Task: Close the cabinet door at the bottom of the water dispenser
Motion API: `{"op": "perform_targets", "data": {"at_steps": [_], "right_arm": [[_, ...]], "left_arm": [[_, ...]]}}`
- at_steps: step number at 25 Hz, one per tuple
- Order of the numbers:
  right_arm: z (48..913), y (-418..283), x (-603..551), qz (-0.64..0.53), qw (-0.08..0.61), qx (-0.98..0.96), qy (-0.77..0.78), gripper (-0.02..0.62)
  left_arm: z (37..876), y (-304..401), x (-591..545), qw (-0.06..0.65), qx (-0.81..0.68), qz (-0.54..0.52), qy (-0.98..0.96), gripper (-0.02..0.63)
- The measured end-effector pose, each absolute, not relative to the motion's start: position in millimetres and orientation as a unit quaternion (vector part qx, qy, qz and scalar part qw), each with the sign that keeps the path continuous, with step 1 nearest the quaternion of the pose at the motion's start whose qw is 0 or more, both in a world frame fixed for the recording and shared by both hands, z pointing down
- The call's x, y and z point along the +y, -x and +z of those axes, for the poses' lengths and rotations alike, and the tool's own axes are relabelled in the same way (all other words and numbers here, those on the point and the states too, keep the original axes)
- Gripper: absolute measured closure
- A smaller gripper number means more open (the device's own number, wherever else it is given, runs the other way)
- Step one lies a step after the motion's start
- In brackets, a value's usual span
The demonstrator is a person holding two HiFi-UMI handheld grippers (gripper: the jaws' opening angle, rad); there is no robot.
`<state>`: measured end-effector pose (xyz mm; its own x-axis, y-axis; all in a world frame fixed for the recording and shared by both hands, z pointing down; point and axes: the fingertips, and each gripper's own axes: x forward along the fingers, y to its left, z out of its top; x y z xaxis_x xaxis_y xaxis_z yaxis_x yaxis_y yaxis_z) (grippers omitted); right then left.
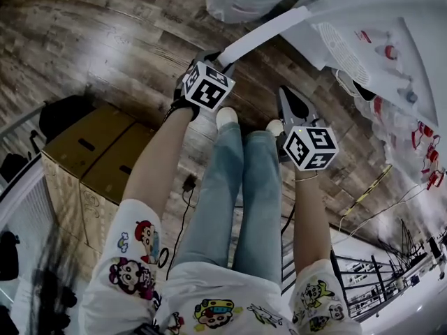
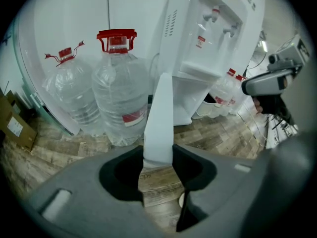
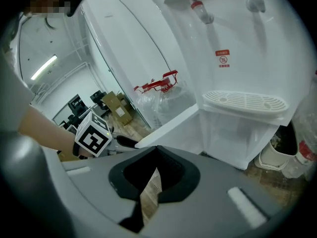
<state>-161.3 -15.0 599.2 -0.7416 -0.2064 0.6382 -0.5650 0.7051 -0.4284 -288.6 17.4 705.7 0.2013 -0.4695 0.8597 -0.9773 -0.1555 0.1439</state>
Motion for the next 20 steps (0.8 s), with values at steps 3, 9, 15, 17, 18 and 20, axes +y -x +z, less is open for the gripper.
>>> {"op": "perform_targets", "data": {"at_steps": [3,9,15,17,18,20], "right_arm": [[598,143,-10,0.317,0.285,-0.875,-0.227,0.588],[604,97,-9,0.325,0.286,-0.868,-0.243,0.588],[609,58,-12,0.33,0.285,-0.866,-0.244,0.588],[610,45,-13,0.331,0.284,-0.866,-0.243,0.588],[611,38,-13,0.331,0.284,-0.866,-0.243,0.588],[612,25,-15,0.331,0.283,-0.866,-0.244,0.588]], "left_arm": [[706,272,24,0.378,-0.535,0.337,-0.676,0.425],[707,244,30,0.391,-0.556,0.33,-0.656,0.425],[709,214,32,0.408,-0.581,0.313,-0.631,0.425],[709,203,31,0.409,-0.592,0.306,-0.623,0.425],[709,198,31,0.408,-0.598,0.301,-0.62,0.425],[709,186,30,0.413,-0.609,0.291,-0.611,0.424]]}}
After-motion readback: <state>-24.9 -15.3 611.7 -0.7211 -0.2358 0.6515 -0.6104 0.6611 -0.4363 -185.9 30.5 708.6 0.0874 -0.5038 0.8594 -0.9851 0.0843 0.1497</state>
